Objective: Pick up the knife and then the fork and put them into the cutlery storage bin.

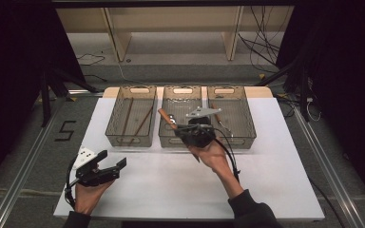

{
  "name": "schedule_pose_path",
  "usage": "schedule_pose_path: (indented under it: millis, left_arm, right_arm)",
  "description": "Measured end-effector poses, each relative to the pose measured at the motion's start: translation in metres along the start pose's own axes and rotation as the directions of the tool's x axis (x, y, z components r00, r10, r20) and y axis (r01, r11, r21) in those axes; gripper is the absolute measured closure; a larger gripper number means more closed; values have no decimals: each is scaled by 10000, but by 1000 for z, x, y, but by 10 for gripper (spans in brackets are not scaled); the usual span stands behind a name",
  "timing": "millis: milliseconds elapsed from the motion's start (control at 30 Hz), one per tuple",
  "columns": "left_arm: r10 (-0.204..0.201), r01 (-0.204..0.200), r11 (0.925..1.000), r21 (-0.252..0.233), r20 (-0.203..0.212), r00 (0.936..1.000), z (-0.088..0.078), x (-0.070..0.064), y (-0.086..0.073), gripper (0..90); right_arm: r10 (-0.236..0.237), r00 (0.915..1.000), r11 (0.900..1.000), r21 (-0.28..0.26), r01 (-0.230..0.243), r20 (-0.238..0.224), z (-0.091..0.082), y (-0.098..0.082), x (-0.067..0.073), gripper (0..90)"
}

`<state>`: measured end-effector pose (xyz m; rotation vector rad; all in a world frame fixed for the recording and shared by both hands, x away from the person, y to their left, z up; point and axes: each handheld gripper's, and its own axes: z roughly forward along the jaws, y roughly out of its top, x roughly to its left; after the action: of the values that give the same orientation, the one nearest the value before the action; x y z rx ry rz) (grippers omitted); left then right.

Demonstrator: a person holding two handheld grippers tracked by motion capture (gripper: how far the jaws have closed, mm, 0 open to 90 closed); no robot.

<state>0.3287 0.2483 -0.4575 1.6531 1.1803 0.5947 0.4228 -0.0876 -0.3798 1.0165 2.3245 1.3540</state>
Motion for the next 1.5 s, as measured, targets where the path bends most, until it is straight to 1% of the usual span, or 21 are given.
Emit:
schedule_pose_path:
  millis: [100,233,400,533,567,667,700,767,900,967,1100,1167,1233,1300,1367,1400,1467,1500]
  left_arm:
    - [-69,70,10000,-13,143,9999,1,-2,0,157]
    - [-26,25,10000,42,228,9997,3,-4,0,157]
    - [-6,4,10000,64,261,9997,4,-5,0,157]
    - [-7,5,10000,75,283,9996,4,-6,-1,157]
    - [-3,1,10000,78,282,9996,4,-6,-1,156]
    - [7,-10,10000,82,294,9996,5,-6,-1,157]
    - [6,-8,10000,77,299,9996,5,-6,-1,157]
    - [8,-11,10000,88,301,9995,5,-6,-1,156]
    - [-14,11,10000,86,308,9995,5,-6,-1,157]
    - [-16,14,10000,86,303,9995,5,-6,-1,157]
    - [10,-13,9999,102,303,9995,5,-5,-1,156]
    - [5,-8,10000,98,310,9995,5,-5,-1,156]
    - [-18,15,10000,84,315,9995,5,-6,-1,157]
    - [-11,8,10000,82,314,9995,5,-6,-1,157]
    - [11,-14,10000,96,316,9995,5,-5,-1,156]
    - [17,-20,10000,96,311,9995,5,-5,-1,157]
    - [20,-24,9999,104,311,9995,5,-5,-1,156]
    - [20,-23,9999,106,310,9995,5,-5,-1,157]
  right_arm:
    - [235,9992,9997,-66,-233,320,-11,3,-17,776]
    - [505,9957,9987,-129,-497,781,-24,8,-40,776]
    - [981,9861,9951,-255,-956,1342,-40,15,-71,776]
    - [1337,9763,9910,-236,-1316,1701,-46,19,-94,776]
    - [1423,9725,9898,-166,-1417,1845,-47,20,-101,776]
    - [1703,9645,9850,-83,-1722,2017,-46,21,-117,776]
    - [1788,9602,9832,-27,-1825,2147,-45,21,-122,776]
    - [1956,9548,9795,36,-2015,2238,-42,20,-132,776]
    - [2164,9389,9724,272,-2319,2678,-34,18,-152,776]
    - [2296,9320,9674,392,-2501,2805,-29,17,-161,776]
    - [2429,9169,9585,671,-2771,3167,-21,13,-176,776]
    - [2506,9118,9547,733,-2886,3252,-18,11,-181,776]
    - [2436,9076,9535,867,-2886,3419,-15,9,-185,775]
    - [2411,9056,9514,994,-2916,3490,-13,7,-188,775]
    - [2495,9017,9471,1050,-3032,3531,-10,5,-191,775]
    - [2496,9011,9454,1121,-3060,3547,-9,4,-193,775]
    - [2442,8976,9434,1245,-3075,3671,-7,2,-194,775]
    - [2377,8977,9444,1277,-3029,3711,-7,2,-195,775]
